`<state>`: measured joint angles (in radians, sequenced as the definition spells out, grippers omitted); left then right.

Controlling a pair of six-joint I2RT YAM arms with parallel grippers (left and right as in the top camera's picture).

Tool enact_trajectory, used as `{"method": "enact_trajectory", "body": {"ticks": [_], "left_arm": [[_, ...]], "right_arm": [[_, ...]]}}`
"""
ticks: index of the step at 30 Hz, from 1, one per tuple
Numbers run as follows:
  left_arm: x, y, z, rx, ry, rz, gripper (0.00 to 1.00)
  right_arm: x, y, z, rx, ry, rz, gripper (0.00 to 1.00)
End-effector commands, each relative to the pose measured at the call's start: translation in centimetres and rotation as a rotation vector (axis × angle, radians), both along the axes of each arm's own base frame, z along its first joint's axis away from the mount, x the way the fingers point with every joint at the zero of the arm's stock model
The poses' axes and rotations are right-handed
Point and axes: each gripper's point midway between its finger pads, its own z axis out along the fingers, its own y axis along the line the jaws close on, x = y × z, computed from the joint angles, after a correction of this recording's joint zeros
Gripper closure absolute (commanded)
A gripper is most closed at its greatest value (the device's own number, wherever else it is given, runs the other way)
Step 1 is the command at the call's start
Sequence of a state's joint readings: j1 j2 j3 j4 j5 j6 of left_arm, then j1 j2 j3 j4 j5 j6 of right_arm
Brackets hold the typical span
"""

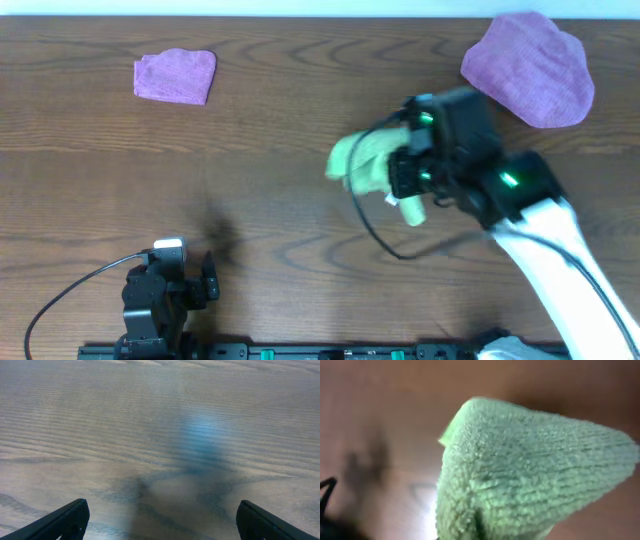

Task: Fold the cloth
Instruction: 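Carry the green cloth to table center and lower it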

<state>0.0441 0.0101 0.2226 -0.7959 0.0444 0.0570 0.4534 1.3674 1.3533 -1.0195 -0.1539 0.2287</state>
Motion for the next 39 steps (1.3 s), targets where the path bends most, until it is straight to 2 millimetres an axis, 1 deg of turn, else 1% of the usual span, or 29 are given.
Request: {"method": "enact_trajectory", "body": {"ticks": [1, 3, 5, 8, 14, 17, 21, 25, 28, 30, 34, 37, 39], "left_arm": [[-0.7, 0.3, -2.1, 0.020, 0.068, 0.006, 0.05], [-0.7, 0.3, -2.1, 0.020, 0.068, 0.006, 0.05], [-0.7, 0.3, -2.1, 0.020, 0.068, 0.006, 0.05], [-0.7, 0.3, -2.1, 0.020, 0.068, 0.006, 0.05], [-0.7, 0.3, -2.1, 0.020, 0.068, 0.006, 0.05], [-0.7, 0.3, -2.1, 0.020, 0.068, 0.006, 0.05], [-0.7, 0.3, -2.1, 0.020, 0.068, 0.006, 0.05], [-0.7, 0.3, -2.1, 0.020, 0.068, 0.006, 0.05], [-0.7, 0.3, -2.1, 0.020, 0.068, 0.006, 0.05], [-0.7, 0.3, -2.1, 0.020, 0.068, 0.006, 0.05], [-0.7, 0.3, -2.1, 0.020, 0.068, 0.006, 0.05], [-0.7, 0.3, -2.1, 0.020, 0.068, 0.006, 0.05], [-0.7, 0.3, -2.1, 0.020, 0.068, 0.006, 0.05]], "right_arm": [[-0.6, 2.3, 1.5, 0.019, -0.032, 0.146, 0.01], [-0.3, 1.4, 1.6, -0.033, -0.054, 0.114, 0.01], [-0.2, 0.3, 2.3, -0.077, -0.074, 0.085, 0.01], [-0.7, -0.5, 2.8, -0.107, -0.074, 0.079, 0.01], [-3.0, -1.6, 1.5, -0.147, 0.041, 0.066, 0.01], [-4.0, -1.3, 0.7, -0.164, 0.071, 0.092, 0.01], [-4.6, -0.2, -1.4, -0.175, 0.095, 0.110, 0.01], [-5.6, -0.3, -4.1, -0.194, 0.150, 0.103, 0.01], [-5.8, -0.1, -6.2, -0.202, 0.162, 0.111, 0.01], [-5.8, 0.1, -7.4, -0.203, 0.163, 0.118, 0.03], [-5.6, 1.0, -9.9, -0.219, 0.162, 0.162, 0.05], [-4.8, 1.3, -12.0, -0.266, 0.172, 0.169, 0.08], [-4.1, 1.2, -13.1, -0.303, 0.170, 0.172, 0.08]]}}
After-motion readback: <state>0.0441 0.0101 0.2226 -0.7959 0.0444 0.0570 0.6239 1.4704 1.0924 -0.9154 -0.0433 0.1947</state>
